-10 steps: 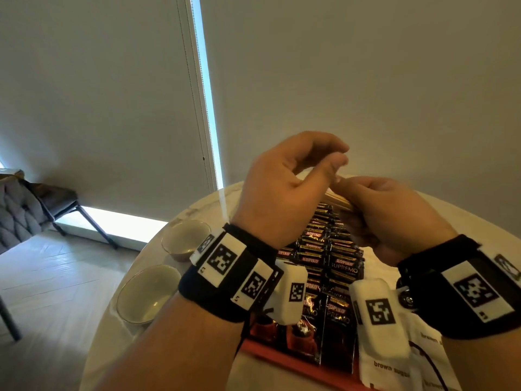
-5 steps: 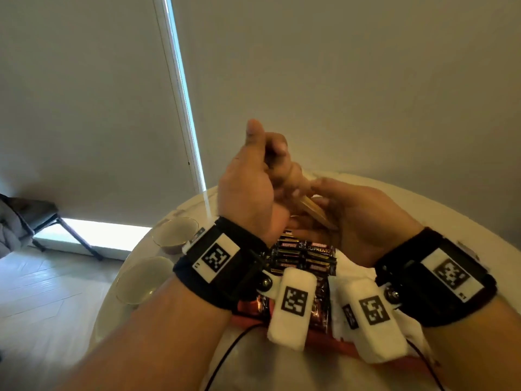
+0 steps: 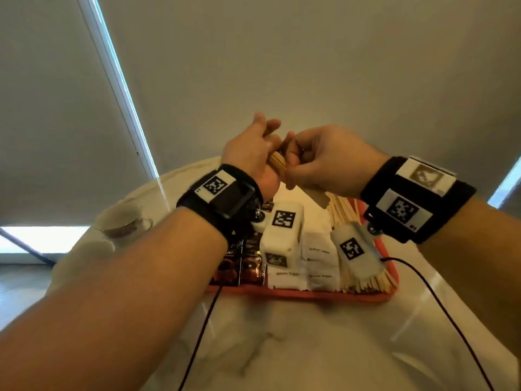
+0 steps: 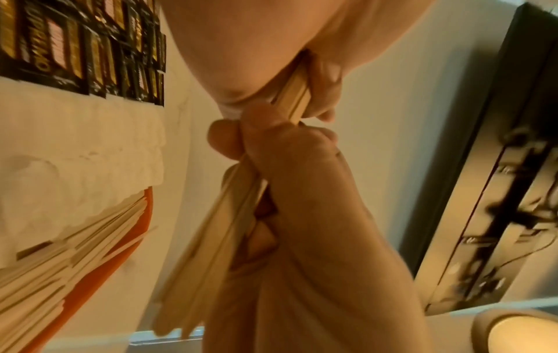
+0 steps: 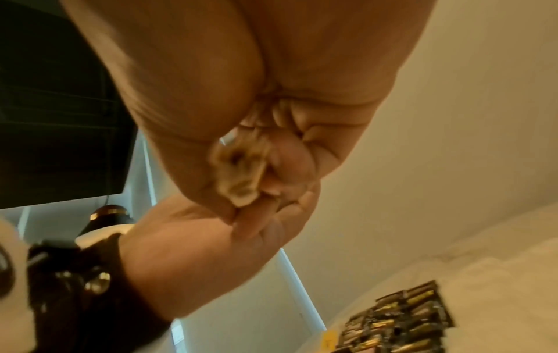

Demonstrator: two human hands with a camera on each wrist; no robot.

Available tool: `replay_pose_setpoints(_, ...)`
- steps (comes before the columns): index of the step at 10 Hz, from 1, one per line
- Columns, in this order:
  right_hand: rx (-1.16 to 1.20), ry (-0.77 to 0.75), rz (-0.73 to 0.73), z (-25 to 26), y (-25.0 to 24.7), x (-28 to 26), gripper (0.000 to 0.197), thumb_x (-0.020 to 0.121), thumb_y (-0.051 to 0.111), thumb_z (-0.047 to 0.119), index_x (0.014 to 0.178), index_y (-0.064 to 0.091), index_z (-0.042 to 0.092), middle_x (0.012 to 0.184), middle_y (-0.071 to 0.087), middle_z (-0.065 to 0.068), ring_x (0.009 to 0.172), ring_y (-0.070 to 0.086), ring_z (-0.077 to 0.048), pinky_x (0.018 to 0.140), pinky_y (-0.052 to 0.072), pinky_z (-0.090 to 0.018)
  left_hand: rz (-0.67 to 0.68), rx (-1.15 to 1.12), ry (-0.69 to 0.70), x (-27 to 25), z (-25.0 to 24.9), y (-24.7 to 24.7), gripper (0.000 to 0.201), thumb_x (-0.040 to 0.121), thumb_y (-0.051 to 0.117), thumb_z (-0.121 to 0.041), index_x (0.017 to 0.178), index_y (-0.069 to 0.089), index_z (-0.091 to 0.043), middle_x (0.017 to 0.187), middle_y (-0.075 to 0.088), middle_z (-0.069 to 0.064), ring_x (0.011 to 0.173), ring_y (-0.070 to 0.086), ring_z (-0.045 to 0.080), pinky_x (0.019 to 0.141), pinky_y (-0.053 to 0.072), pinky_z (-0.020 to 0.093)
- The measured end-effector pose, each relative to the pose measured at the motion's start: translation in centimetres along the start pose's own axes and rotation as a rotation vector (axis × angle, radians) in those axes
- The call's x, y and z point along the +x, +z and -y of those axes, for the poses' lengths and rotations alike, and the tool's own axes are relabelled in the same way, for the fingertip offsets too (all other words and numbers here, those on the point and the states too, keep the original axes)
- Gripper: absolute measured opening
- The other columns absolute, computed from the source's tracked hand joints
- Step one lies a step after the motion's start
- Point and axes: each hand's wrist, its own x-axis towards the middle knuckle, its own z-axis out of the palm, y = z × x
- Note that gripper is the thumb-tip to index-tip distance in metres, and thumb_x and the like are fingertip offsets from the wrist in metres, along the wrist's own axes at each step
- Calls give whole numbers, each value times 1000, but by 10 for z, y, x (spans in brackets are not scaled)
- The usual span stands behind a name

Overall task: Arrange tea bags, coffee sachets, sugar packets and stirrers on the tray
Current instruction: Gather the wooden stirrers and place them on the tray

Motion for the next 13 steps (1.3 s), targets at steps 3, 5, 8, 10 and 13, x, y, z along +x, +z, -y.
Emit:
replay_pose_setpoints(3, -138, 536, -23, -98, -15, 26, 12, 85, 78, 24, 86, 75, 13, 66, 74, 1, 73, 75, -20, 73, 64, -36, 130, 846, -254, 30, 50, 36, 25, 103, 63, -23, 122, 63, -7, 121, 65, 16, 106, 72, 34, 98, 59, 46)
replay_pose_setpoints(5, -372, 626, 47, -126, 6, 52, 22, 88, 74, 35, 83, 71, 14, 78, 72, -4, 64, 65, -19, 58, 53, -28, 208, 1130, -326, 54, 70, 41, 17, 105, 58, -7, 119, 65, -3, 124, 68, 15, 109, 73, 33, 99, 59, 47)
replay_pose_setpoints(8, -323, 643, 102, -142, -2, 56, 23, 90, 76, 34, 94, 72, 12, 80, 75, -1, 76, 73, -17, 85, 61, -35, 246, 1330, -256, 69, 87, 38, 28, 101, 63, -8, 128, 66, -1, 118, 75, 16, 105, 77, 29, 90, 64, 44)
replay_pose_setpoints(10, -234, 592, 95, -146, -8, 45, 24, 90, 76, 28, 113, 72, 20, 92, 72, -1, 92, 72, -19, 89, 61, -39, 307, 1646, -162, 76, 86, 44, 30, 99, 71, -21, 129, 72, -20, 116, 72, 7, 109, 70, 21, 93, 60, 33)
replay_pose_setpoints(13, -275, 581, 184, -154, -7, 51, 31, 92, 71, 19, 124, 68, 19, 111, 70, -7, 106, 68, -25, 94, 59, -42, 383, 1827, -133, 87, 100, 42, 39, 92, 78, -31, 128, 70, -19, 114, 74, 6, 104, 72, 21, 94, 61, 34)
